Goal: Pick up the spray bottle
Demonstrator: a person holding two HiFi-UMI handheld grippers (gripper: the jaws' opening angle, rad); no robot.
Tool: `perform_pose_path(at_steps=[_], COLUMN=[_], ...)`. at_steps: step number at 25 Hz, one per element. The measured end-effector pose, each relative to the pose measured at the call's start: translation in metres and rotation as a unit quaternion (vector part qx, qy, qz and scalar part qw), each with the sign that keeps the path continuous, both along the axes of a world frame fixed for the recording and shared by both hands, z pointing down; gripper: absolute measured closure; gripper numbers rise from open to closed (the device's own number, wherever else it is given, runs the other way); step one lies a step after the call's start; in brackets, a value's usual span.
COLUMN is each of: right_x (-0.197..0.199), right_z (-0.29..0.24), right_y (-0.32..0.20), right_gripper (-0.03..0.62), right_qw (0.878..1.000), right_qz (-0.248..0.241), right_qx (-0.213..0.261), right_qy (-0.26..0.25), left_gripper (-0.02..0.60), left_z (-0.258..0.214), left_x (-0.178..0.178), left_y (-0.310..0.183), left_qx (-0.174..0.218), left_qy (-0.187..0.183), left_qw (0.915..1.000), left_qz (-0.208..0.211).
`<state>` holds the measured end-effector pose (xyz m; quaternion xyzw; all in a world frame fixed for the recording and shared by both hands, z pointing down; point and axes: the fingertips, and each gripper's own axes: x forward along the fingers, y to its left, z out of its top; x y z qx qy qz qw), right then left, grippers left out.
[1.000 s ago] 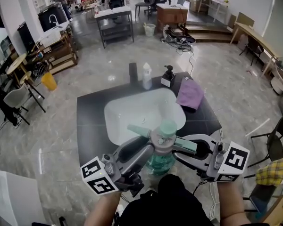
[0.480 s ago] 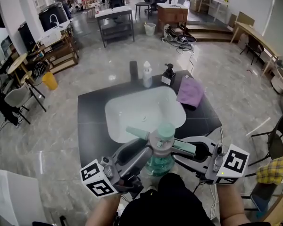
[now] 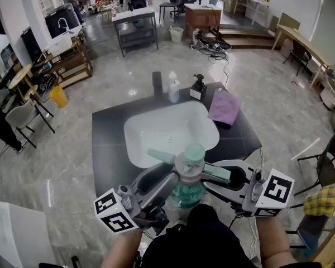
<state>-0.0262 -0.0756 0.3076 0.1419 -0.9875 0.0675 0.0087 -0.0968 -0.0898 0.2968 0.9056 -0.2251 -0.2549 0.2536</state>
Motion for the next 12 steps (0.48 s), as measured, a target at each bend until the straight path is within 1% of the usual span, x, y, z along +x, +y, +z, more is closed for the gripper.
perform_pose_path(at_steps=[12], right_x=[-0.0007], right_z=[-0.0034], right_y=[0.0061], right_gripper=[0.493], right_qw=[1.000], right_qz=[0.001], right_qx=[0.001], right_qy=[-0.001], left_gripper=[0.456], left_z=[-0.0038], left_x=[-0.0006], left_y=[0.0062], left_qx=[-0.001], left_qy=[-0.003], left_qw=[1.0000], left_qz=[-0.002])
